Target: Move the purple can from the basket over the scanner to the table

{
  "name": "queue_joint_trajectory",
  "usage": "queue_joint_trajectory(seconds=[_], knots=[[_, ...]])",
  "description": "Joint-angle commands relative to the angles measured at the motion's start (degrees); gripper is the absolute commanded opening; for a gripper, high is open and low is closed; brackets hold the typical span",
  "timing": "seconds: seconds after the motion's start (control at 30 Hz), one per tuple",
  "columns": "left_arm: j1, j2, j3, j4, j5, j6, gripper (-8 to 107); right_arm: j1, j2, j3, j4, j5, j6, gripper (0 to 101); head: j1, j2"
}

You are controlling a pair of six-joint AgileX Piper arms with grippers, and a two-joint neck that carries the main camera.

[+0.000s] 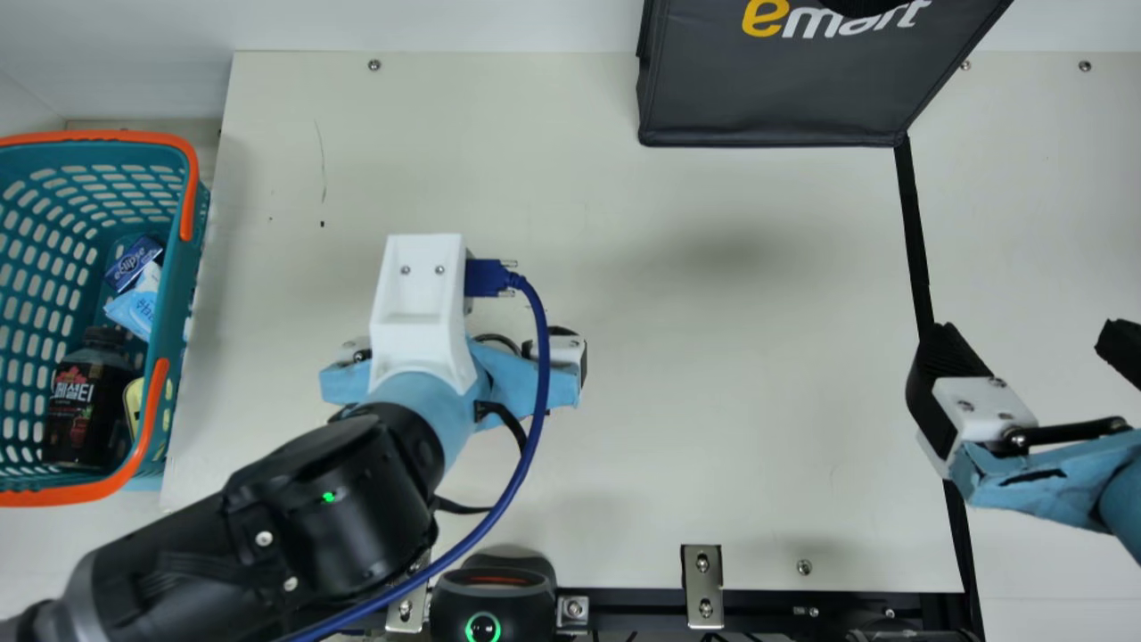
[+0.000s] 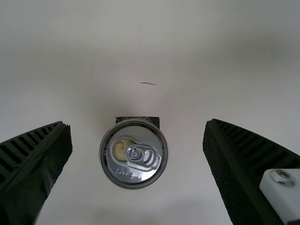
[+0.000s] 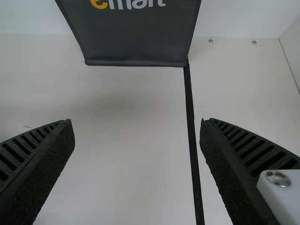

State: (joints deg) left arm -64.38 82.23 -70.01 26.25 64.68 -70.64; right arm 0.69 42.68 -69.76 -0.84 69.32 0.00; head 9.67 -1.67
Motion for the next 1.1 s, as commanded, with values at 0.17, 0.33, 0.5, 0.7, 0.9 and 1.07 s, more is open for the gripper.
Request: queue_joint_trajectory(seconds=[0.17, 0.33, 0.5, 0.7, 0.9, 1.07], knots=[[-0.52, 1.28, 2.04, 0.60, -0.68, -2.70, 90, 0.00, 0.00, 0.00, 0.00, 0.00, 0.00, 95, -1.75, 0.09], [-0.57, 2.17, 3.06, 0.43, -1.38, -3.91, 90, 0.00, 0.00, 0.00, 0.00, 0.00, 0.00, 95, -1.75, 0.09], [-0.30, 3.02, 3.76, 0.17, -2.22, -4.73, 90, 0.00, 0.00, 0.00, 0.00, 0.00, 0.00, 95, -1.75, 0.09], [0.12, 3.82, 4.48, 0.12, -3.23, -5.40, 83, 0.00, 0.00, 0.00, 0.00, 0.00, 0.00, 95, -1.75, 0.09], [0.54, 4.30, 5.01, 0.15, -4.27, -5.64, 43, 0.00, 0.00, 0.00, 0.00, 0.00, 0.00, 95, -1.75, 0.09], [0.60, 4.21, 4.94, 0.07, -4.86, -4.61, 10, 0.00, 0.00, 0.00, 0.00, 0.00, 0.00, 95, -1.75, 0.09]])
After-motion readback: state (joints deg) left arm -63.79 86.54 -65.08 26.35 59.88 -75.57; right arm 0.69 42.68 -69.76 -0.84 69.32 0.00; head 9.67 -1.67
